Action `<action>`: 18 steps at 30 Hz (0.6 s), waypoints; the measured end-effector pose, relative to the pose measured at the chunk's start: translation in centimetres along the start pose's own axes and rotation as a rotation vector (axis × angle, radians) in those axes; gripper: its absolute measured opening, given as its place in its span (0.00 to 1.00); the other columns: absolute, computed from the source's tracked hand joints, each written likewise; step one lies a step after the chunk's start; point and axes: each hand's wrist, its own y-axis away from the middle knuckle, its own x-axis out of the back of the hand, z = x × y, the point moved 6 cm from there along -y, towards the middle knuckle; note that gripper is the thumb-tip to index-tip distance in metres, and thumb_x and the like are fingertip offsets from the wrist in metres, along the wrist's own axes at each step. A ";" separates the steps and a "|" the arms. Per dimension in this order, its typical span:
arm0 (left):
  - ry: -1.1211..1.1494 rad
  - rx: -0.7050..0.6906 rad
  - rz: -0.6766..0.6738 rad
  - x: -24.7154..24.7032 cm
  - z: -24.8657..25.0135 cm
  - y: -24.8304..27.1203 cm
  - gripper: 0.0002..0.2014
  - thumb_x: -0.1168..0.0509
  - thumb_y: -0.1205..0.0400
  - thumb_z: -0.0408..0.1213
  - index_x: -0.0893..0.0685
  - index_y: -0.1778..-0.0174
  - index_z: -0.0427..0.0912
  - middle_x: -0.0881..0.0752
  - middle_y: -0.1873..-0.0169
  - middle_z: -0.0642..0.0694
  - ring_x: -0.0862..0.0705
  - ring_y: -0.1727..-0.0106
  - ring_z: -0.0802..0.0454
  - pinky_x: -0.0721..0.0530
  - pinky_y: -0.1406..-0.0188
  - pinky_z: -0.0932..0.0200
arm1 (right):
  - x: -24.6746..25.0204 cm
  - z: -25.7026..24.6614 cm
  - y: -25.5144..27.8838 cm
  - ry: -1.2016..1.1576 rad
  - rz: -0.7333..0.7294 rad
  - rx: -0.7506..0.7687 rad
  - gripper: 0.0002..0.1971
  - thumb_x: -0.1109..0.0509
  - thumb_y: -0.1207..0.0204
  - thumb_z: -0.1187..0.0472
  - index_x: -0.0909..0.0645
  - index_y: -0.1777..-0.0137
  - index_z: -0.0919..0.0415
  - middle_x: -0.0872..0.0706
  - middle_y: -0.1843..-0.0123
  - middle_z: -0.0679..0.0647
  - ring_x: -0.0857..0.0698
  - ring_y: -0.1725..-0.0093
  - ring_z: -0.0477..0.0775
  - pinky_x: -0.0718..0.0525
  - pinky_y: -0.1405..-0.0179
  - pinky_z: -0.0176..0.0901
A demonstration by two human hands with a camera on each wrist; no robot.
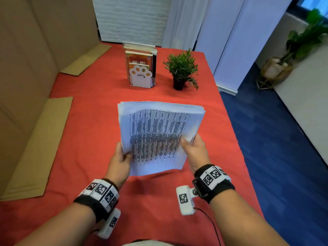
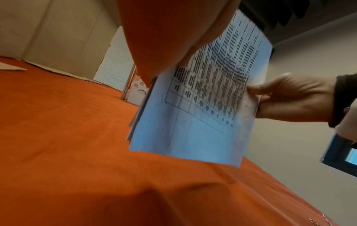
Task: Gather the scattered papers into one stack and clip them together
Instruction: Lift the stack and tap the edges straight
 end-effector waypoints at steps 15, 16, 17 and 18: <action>0.230 -0.063 0.127 0.2 1.5 0.7 0.29 0.26 0.31 0.20 0.21 0.49 0.61 0.11 0.51 0.48 0.13 0.49 0.50 0.15 0.48 0.52 | -0.4 0.9 3.2 0.003 0.053 -0.102 0.25 0.37 0.52 0.77 0.19 0.56 0.54 0.12 0.71 0.43 0.16 0.68 0.42 0.17 0.62 0.42; 0.233 -0.078 0.127 0.1 1.9 0.6 0.27 0.26 0.31 0.20 0.20 0.49 0.59 0.11 0.52 0.49 0.12 0.50 0.53 0.14 0.49 0.54 | -0.6 0.7 3.2 0.011 0.057 -0.108 0.24 0.37 0.51 0.77 0.19 0.56 0.54 0.12 0.70 0.44 0.15 0.68 0.42 0.17 0.62 0.42; 0.225 -0.084 0.131 0.1 2.0 0.6 0.26 0.26 0.31 0.21 0.19 0.50 0.58 0.11 0.53 0.51 0.12 0.52 0.56 0.13 0.52 0.58 | -0.8 0.5 3.3 0.022 0.063 -0.113 0.24 0.36 0.49 0.78 0.20 0.56 0.54 0.13 0.68 0.45 0.15 0.67 0.43 0.16 0.60 0.44; 0.215 -0.086 0.130 0.0 2.1 0.6 0.25 0.25 0.31 0.21 0.19 0.51 0.57 0.10 0.55 0.53 0.11 0.54 0.59 0.13 0.54 0.62 | -1.1 0.4 3.5 0.038 0.067 -0.116 0.24 0.35 0.46 0.81 0.20 0.56 0.54 0.14 0.66 0.49 0.15 0.64 0.47 0.16 0.58 0.46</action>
